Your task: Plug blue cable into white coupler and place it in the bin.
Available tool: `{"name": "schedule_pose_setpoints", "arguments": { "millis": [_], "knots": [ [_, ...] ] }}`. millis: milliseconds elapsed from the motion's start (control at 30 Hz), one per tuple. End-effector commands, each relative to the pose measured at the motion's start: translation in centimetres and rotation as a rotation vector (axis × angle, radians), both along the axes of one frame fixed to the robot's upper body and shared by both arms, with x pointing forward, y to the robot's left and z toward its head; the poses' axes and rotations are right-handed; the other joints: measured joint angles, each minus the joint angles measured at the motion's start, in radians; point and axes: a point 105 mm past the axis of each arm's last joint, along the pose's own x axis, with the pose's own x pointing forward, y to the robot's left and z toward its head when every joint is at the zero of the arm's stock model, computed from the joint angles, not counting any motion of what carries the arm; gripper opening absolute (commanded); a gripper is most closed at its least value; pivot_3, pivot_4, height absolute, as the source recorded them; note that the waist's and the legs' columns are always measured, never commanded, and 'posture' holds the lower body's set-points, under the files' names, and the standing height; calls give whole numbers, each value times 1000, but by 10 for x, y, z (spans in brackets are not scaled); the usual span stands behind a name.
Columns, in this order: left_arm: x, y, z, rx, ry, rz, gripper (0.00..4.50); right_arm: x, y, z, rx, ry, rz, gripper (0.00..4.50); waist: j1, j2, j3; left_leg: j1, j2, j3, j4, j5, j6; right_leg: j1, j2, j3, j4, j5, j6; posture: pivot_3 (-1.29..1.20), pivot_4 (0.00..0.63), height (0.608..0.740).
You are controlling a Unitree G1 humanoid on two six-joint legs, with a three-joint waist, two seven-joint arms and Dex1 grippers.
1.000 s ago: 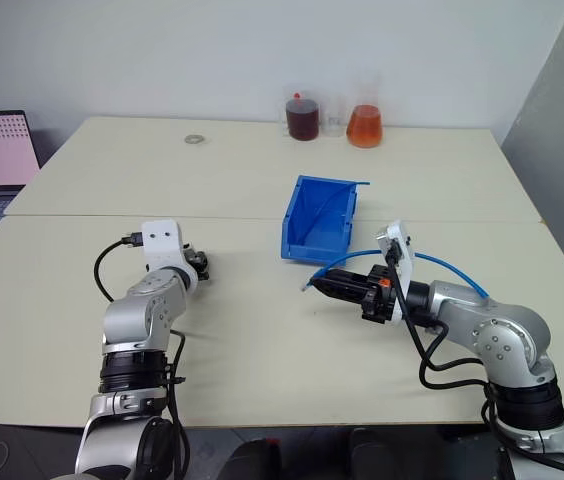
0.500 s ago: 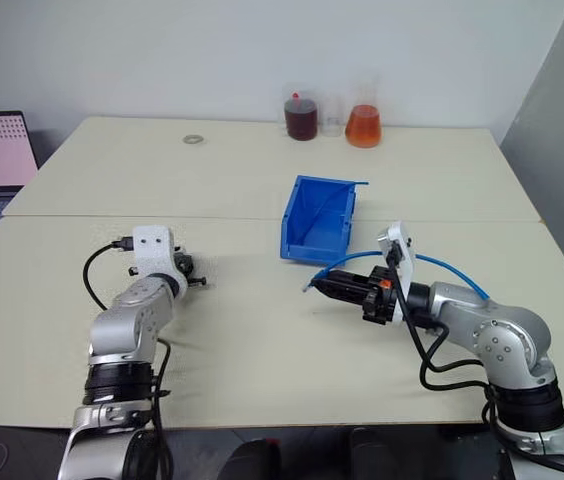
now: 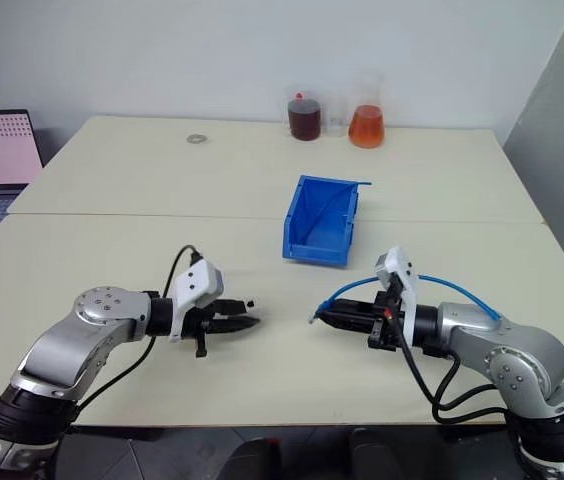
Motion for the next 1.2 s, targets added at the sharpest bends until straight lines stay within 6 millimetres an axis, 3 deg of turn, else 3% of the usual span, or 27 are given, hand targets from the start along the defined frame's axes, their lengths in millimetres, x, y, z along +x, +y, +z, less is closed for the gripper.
{"name": "schedule_pose_setpoints", "arguments": {
  "millis": [33, 300, 533, 767, 1200],
  "knots": [
    [-2, -1, -6, 87, -6, -142, 781, -4, 4, 2, -34, -83, 36, 162, 0, 0, 0, 0, 0, 0, 0, 0, 0, 0, 1, 0, 0, 0, 0, 0, 150, 740],
    [-5, -4, -25, 179, 41, -226, 781, 8, 17, -9, -127, -179, 54, 162, -1, 0, 0, -4, 0, 1, 0, 0, 0, -5, 1, 1, 1, 0, 0, 0, 150, 740],
    [-2, -11, -25, 207, 50, -242, 781, 27, 58, -10, -185, -243, 135, 162, -2, 0, 0, -3, 0, 2, 1, 0, 0, -5, 2, 1, 2, 0, -1, 0, 150, 740],
    [-4, -10, -24, 228, 64, -257, 781, 27, 83, -13, -202, -256, 222, 162, -1, 0, 0, -4, 0, 0, 1, 0, 0, -5, 2, 1, 1, 0, -1, 0, 150, 740],
    [-7, -8, -26, 229, 69, -247, 780, 32, 86, -33, -254, -277, 227, 162, -1, 0, 0, -3, 1, 0, 1, 0, 0, -5, 2, 1, 2, 2, -4, 0, 150, 740]
  ]
}}
